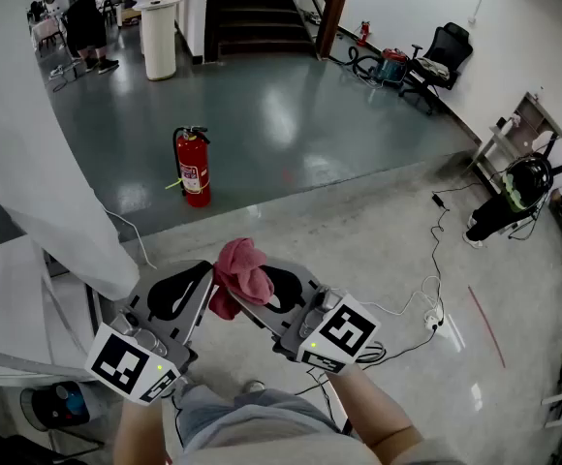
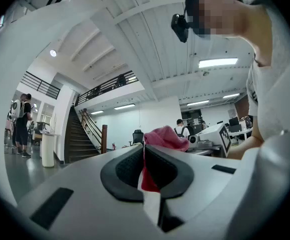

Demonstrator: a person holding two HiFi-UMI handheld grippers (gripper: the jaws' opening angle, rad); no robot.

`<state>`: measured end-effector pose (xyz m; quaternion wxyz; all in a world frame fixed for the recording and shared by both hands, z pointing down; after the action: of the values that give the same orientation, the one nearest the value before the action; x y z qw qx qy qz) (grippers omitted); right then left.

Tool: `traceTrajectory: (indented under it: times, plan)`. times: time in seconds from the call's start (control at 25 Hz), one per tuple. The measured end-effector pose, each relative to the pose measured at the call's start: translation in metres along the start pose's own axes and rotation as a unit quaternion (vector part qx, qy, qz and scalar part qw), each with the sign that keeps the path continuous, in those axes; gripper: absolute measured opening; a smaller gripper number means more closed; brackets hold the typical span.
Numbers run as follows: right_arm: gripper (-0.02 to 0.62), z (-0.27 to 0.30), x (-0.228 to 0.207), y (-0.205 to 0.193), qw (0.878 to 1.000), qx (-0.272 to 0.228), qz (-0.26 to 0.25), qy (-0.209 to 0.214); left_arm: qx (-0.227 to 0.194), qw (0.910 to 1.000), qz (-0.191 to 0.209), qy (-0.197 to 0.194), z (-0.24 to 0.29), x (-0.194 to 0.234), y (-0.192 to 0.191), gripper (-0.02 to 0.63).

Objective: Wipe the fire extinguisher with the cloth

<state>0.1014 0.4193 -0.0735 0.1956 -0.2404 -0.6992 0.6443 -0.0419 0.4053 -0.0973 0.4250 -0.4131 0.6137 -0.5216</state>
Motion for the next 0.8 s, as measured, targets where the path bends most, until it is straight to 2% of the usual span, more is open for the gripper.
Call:
traceTrajectory:
  times: [0.36, 0.6, 0.8]
  plan:
    - [0.144, -0.007, 0.008, 0.008, 1.0, -0.004, 0.025, 0.003, 0.013, 0.9999, -0.006, 0.008, -0.005, -0.007, 0.012, 0.018]
    - [0.141, -0.005, 0.004, 0.004, 0.999, -0.012, 0.035, -0.004, 0.02, 0.9997, 0.0, 0.016, -0.008, -0.003, 0.007, 0.018]
    - [0.141, -0.002, -0.004, -0.004, 0.998, -0.01, 0.063, -0.005, 0.024, 0.9994, -0.002, 0.026, -0.007, 0.005, 0.001, 0.018]
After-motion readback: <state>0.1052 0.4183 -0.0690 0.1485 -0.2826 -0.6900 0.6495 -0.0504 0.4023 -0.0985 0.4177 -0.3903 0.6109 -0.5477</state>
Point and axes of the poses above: the fingertips, and each gripper's own axes: z forward along the fingers, x to its left, y out of its top, the point moved 7 cm from there along -z, backward along the fingers, and after that the axes turned 15 degrees about -y, right-handed, at the moved point
